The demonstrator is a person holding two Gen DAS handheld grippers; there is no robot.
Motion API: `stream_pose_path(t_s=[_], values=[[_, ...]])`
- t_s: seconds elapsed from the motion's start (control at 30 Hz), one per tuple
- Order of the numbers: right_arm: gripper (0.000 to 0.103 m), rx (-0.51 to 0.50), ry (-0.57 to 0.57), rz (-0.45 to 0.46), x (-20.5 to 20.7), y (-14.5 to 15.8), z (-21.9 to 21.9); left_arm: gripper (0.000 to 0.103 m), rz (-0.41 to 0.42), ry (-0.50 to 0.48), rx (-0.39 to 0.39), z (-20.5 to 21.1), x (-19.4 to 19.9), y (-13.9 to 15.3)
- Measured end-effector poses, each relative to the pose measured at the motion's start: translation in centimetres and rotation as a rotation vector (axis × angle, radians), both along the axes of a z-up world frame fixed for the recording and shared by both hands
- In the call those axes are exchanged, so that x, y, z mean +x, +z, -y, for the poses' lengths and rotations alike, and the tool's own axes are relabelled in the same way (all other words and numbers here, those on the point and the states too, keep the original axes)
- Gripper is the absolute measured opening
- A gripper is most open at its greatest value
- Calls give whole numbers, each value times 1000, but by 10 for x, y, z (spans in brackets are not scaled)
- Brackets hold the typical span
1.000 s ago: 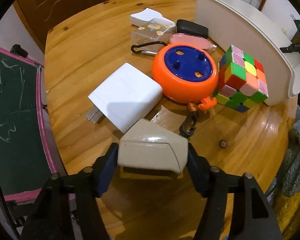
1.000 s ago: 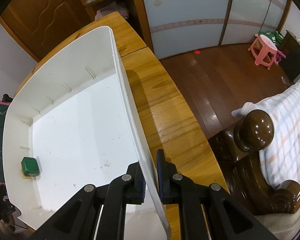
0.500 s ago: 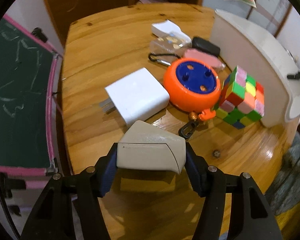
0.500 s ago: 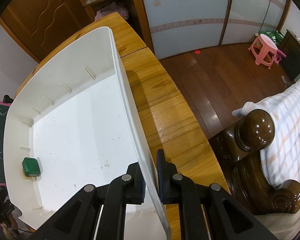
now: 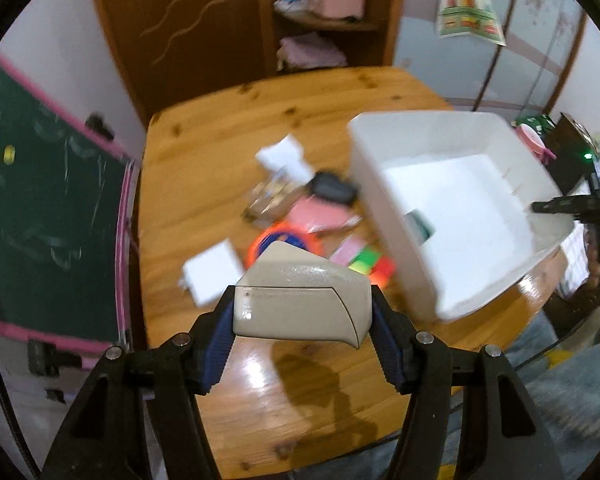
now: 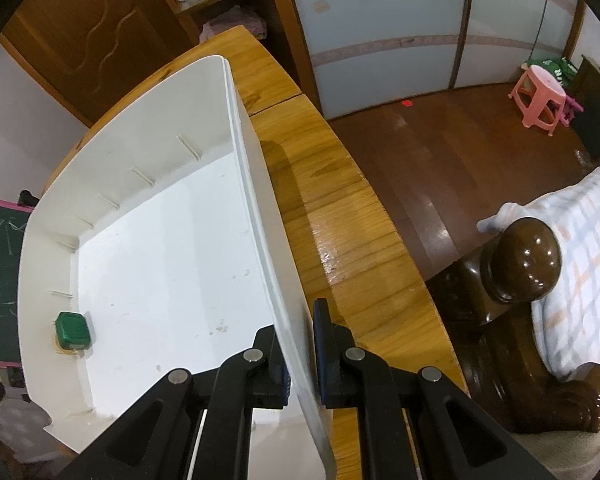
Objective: Organize rigid objects
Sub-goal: 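Carry the beige box into the white bin and open the left tool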
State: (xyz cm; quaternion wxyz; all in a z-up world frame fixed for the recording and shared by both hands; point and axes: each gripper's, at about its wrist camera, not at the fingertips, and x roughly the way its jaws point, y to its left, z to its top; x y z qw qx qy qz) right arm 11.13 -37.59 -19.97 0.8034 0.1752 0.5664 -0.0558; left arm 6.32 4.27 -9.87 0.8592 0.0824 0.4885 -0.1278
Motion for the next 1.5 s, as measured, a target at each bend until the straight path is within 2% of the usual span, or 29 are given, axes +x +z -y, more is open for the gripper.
stream_pose_path(t_s=[0.3, 0.43, 0.67, 0.93, 1.2, 1.5], values=[[9, 79, 5, 31, -3, -5, 10, 65, -19, -114, -30, 98, 30, 36], [10, 106, 8, 44, -4, -6, 14, 65, -47, -115, -68, 126, 44, 46], [10, 113, 8, 55, -4, -7, 14, 65, -3, -82, -59, 156, 61, 53], [11, 155, -2, 70, -7, -9, 20, 65, -19, -17, -9, 180, 91, 12], [12, 156, -11, 76, -8, -10, 20, 65, -133, 53, 37, 188, 118, -56], [12, 156, -17, 75, -8, -9, 21, 65, -227, 82, 92, 192, 126, -102]])
